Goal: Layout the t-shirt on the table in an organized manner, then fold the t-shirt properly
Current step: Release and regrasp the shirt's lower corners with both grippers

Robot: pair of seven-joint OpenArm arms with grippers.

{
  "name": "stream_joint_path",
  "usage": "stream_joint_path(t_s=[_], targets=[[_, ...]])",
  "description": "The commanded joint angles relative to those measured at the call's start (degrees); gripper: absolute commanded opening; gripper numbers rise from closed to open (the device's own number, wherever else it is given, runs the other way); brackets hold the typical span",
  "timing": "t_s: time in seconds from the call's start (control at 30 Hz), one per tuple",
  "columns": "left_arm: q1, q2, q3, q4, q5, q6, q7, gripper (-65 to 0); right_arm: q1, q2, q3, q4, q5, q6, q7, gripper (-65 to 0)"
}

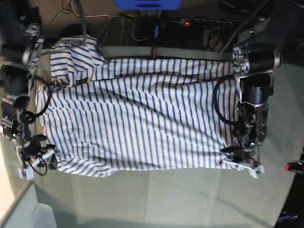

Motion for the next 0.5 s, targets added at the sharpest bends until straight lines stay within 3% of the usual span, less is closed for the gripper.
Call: stream_joint_path(t_s=[0.0, 0.13, 0.2, 0.37, 0.47], targets=[[-1.92, -0.25, 0.03, 1.49, 0.06, -0.06, -0.79, -65.0, 4.6, 1.45, -1.8, -4.99, 0.7, 0.28, 3.25, -33.5], [-1.92, -0.25, 0.2, 2.02, 0.06, -0.06, -0.61, -65.0, 11.63, 1.97, -10.33, -21.43, 0.7, -0.43, 15.73, -33.5], [-1.92, -0.25, 0.12, 2.02, 0.06, -0.06, -0.79, -65.0, 11.81, 1.88, -13.23, -25.03, 0.7, -2.27, 19.43, -33.5], [-1.92, -0.34, 0.12, 1.76, 0.15, -0.14, -0.97, -65.0, 8.38, 0.74, -17.36, -25.38, 0.7, -7.99, 21.62, -33.5], [-1.83, -0.34, 0.12, 1.76, 0.15, -0.14, -0.97, -65.0, 7.85, 0.48, -18.33, -25.47, 0.7, -8.34, 21.62, -34.4]])
